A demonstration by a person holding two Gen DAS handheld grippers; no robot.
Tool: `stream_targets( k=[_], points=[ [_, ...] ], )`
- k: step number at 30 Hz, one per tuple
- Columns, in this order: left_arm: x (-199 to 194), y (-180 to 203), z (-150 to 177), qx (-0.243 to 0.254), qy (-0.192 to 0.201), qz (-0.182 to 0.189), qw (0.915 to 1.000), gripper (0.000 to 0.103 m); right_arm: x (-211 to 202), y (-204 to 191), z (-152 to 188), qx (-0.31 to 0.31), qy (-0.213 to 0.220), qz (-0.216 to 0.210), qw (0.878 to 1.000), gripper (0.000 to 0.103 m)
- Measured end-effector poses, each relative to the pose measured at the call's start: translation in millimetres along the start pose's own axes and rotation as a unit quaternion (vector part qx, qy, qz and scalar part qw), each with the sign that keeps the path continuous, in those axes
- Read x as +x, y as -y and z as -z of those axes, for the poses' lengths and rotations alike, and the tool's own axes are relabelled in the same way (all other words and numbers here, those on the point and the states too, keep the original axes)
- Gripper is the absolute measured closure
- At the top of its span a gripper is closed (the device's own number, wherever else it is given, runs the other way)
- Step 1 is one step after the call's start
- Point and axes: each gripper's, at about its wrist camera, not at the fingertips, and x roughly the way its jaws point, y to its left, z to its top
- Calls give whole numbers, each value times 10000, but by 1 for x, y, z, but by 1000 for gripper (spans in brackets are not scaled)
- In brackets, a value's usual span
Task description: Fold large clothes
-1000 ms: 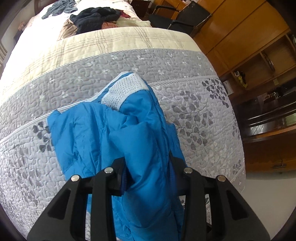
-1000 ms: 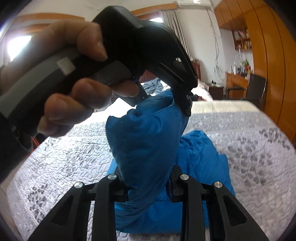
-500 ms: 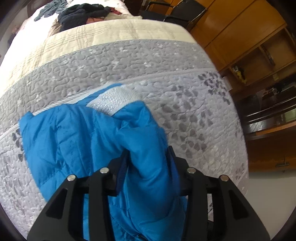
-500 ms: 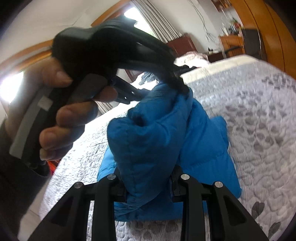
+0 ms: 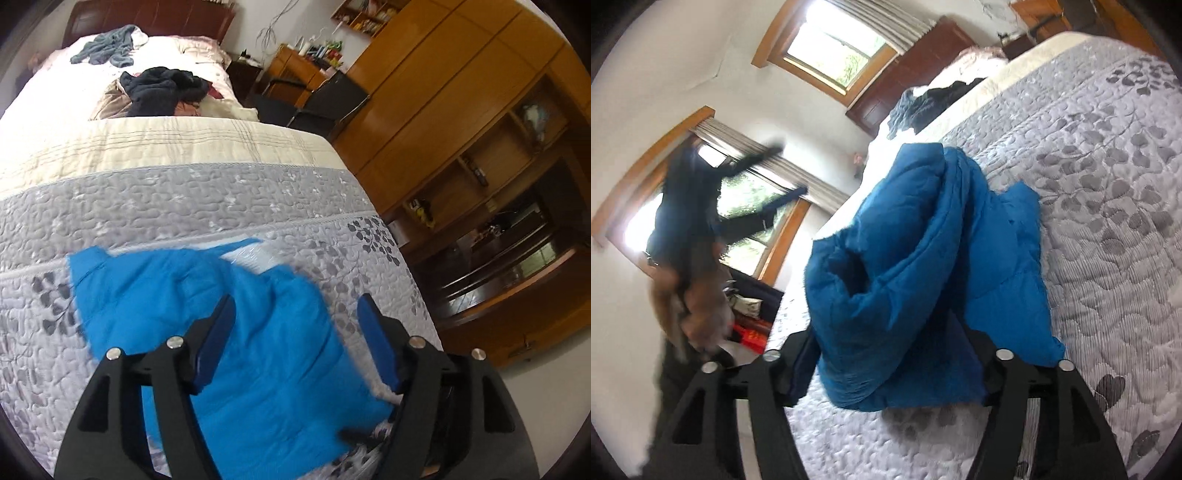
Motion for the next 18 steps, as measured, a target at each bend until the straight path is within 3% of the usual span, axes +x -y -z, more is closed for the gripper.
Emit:
stream_targets(
  k=[4,12,13,15,18],
  points=[
    [-29,-28,35,84,201,574,9981,34,-3,0,-33,256,-303,-168,9991,16],
    [-33,-50,78,37,194,1300,9913,32,58,0,-94,446,-1572,103,9865,13],
    [-32,-50,80,39,191,1318,9911,31,65,3,-99,416,-1655,135,9852,18],
    [-27,-53,82,6,174,1381,9903,30,70,1,-100,145,-1769,278,9837,63],
    [-20,-58,82,-79,177,1478,9888,30,55,-2,-94,-256,-1567,309,9868,80]
  ],
)
